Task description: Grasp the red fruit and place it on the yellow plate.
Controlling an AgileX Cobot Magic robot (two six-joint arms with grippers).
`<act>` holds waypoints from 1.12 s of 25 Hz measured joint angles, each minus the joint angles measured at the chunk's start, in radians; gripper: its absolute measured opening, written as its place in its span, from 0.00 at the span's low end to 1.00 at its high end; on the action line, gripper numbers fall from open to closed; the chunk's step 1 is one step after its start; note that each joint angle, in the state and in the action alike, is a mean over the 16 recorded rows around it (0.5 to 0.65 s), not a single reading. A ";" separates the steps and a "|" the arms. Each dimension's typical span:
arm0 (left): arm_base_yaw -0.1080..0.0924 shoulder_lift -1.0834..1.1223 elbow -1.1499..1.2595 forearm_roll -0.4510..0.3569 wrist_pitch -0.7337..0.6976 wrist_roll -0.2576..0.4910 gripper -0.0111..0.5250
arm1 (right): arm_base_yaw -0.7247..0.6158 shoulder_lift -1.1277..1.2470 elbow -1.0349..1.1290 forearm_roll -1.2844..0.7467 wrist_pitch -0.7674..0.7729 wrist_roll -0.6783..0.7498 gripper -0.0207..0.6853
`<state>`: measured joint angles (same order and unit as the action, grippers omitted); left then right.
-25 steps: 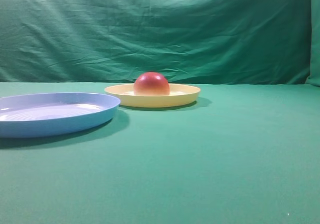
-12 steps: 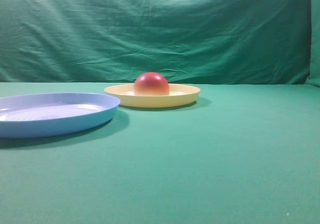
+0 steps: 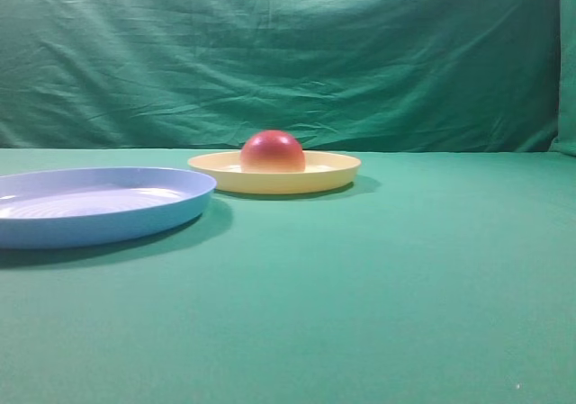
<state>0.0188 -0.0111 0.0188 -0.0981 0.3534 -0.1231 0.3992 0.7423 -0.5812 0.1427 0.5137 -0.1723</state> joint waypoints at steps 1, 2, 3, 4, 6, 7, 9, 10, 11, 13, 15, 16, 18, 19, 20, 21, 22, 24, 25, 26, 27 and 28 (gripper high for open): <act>0.000 0.000 0.000 0.000 0.000 0.000 0.31 | -0.019 -0.035 0.029 0.002 -0.020 0.001 0.03; 0.000 0.000 0.000 0.000 0.000 0.000 0.31 | -0.040 -0.071 0.058 0.004 -0.039 0.001 0.03; 0.000 0.000 0.000 0.000 0.000 0.000 0.31 | -0.062 -0.109 0.087 0.006 -0.055 0.002 0.03; 0.000 0.000 0.000 0.000 0.000 0.000 0.31 | -0.084 -0.145 0.114 0.008 -0.070 0.002 0.03; 0.000 0.000 0.000 0.000 0.000 0.000 0.31 | -0.133 -0.222 0.170 0.012 -0.093 0.003 0.03; 0.000 0.000 0.000 0.000 0.000 0.000 0.31 | -0.157 -0.260 0.197 0.014 -0.101 0.003 0.03; 0.000 0.000 0.000 0.000 0.000 0.000 0.31 | -0.203 -0.335 0.251 0.018 -0.111 0.003 0.03; 0.000 0.000 0.000 0.000 0.000 0.000 0.31 | -0.224 -0.371 0.276 0.019 -0.114 0.003 0.03; 0.000 0.000 0.000 0.000 0.000 0.000 0.31 | -0.245 -0.407 0.302 0.019 -0.116 0.003 0.03; 0.000 0.000 0.000 0.000 0.000 0.000 0.31 | -0.281 -0.477 0.353 0.020 -0.118 0.003 0.03; 0.000 0.000 0.000 0.000 0.000 0.000 0.31 | -0.311 -0.541 0.401 0.020 -0.120 0.002 0.03; 0.000 0.000 0.000 0.000 0.000 0.000 0.31 | -0.324 -0.570 0.425 0.020 -0.120 0.002 0.03; 0.000 0.000 0.000 0.000 0.000 0.000 0.31 | -0.344 -0.620 0.468 0.020 -0.121 0.001 0.03; 0.000 0.000 0.000 0.000 0.000 0.000 0.31 | -0.352 -0.642 0.488 0.020 -0.121 0.001 0.03; 0.000 0.000 0.000 0.000 0.000 0.000 0.31 | -0.360 -0.664 0.507 0.020 -0.122 0.000 0.03; 0.000 0.000 0.000 0.000 0.000 0.000 0.31 | -0.365 -0.682 0.523 0.020 -0.122 0.000 0.03; 0.000 0.000 0.000 0.000 0.000 0.000 0.31 | -0.370 -0.697 0.538 0.019 -0.122 0.000 0.03; 0.000 0.000 0.000 0.000 0.000 0.000 0.31 | -0.375 -0.723 0.563 0.018 -0.123 -0.001 0.03; 0.000 0.000 0.000 0.000 0.000 0.000 0.31 | -0.377 -0.733 0.574 0.018 -0.123 -0.001 0.03; 0.000 0.000 0.000 0.000 0.000 0.000 0.31 | -0.378 -0.741 0.582 0.017 -0.124 -0.001 0.03; 0.000 0.000 0.000 0.000 0.000 0.000 0.31 | -0.379 -0.747 0.590 0.016 -0.124 -0.001 0.03; 0.000 0.000 0.000 0.000 0.000 0.000 0.31 | -0.379 -0.750 0.596 0.016 -0.124 -0.001 0.03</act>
<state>0.0188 -0.0111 0.0188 -0.0981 0.3534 -0.1231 0.0202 -0.0082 0.0144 0.1586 0.3894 -0.1735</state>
